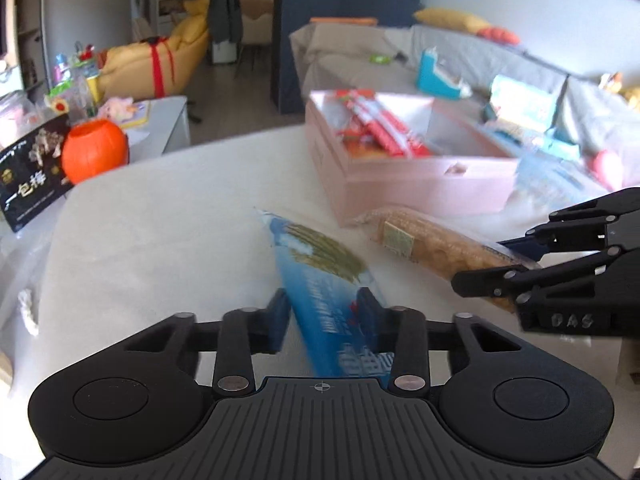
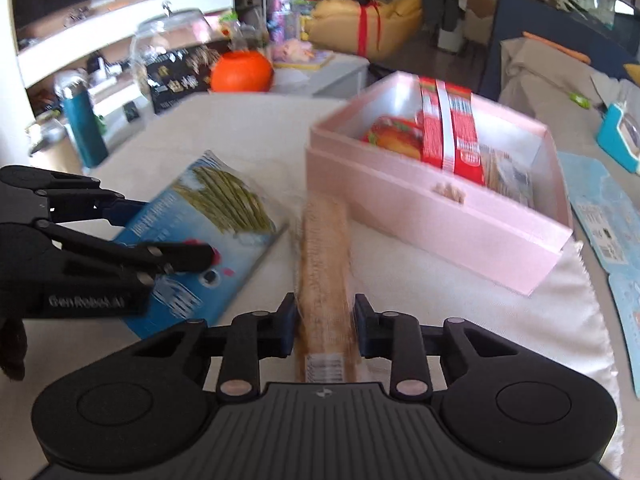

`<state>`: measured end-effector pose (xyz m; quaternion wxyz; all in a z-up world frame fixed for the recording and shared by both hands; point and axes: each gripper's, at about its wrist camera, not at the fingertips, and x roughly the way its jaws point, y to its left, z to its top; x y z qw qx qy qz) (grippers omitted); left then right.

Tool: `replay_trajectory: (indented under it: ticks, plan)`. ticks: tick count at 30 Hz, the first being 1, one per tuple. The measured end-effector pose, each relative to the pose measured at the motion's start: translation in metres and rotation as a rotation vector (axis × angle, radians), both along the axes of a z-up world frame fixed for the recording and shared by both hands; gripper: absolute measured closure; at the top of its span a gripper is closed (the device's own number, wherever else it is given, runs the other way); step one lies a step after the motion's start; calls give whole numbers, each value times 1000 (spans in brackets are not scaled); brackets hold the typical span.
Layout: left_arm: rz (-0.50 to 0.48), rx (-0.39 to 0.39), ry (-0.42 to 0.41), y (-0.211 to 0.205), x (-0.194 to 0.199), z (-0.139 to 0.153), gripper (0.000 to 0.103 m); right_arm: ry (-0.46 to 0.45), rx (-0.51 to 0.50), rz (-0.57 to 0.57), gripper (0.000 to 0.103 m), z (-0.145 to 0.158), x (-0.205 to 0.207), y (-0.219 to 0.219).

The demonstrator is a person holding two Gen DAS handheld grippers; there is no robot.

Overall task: Organize snacks
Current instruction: 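Close the right gripper on the clear-wrapped bread stick while the left gripper grasps the seaweed pack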

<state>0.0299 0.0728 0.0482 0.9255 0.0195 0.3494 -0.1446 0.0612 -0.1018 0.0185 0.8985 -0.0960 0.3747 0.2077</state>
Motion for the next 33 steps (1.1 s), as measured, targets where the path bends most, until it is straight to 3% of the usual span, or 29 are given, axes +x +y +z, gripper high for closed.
replay_trajectory:
  ticks: [2,5,9,10,14,17,22,27,31,33]
  plan:
    - [-4,23,17,-1,0,2,64,-16,30,9,75,16,-8,-7]
    - [-2,42,51,-6,7,-4,54,-59,51,-3,75,35,-18,-21]
    - [-3,89,88,-22,17,-21,24,-48,26,-40,75,29,-23,-33]
    - [-10,86,85,-23,18,-24,22,-34,16,-49,75,23,-22,-34]
    - [-36,134,83,-35,19,-29,19,1,-40,-79,74,-5,-23,-35]
    - [-33,126,106,-33,22,-29,19,1,-62,-87,68,-19,-24,-34]
    - [-45,105,135,-33,20,-28,21,-24,-68,-90,42,-20,-20,-31]
    - [-57,87,94,-22,13,-32,20,-20,-40,-104,35,-24,-14,-35]
    - [-31,111,116,-14,13,-26,22,-32,-26,-113,29,-27,-16,-40]
    - [-44,61,92,-4,9,-21,24,-38,-17,-122,26,-28,-16,-43]
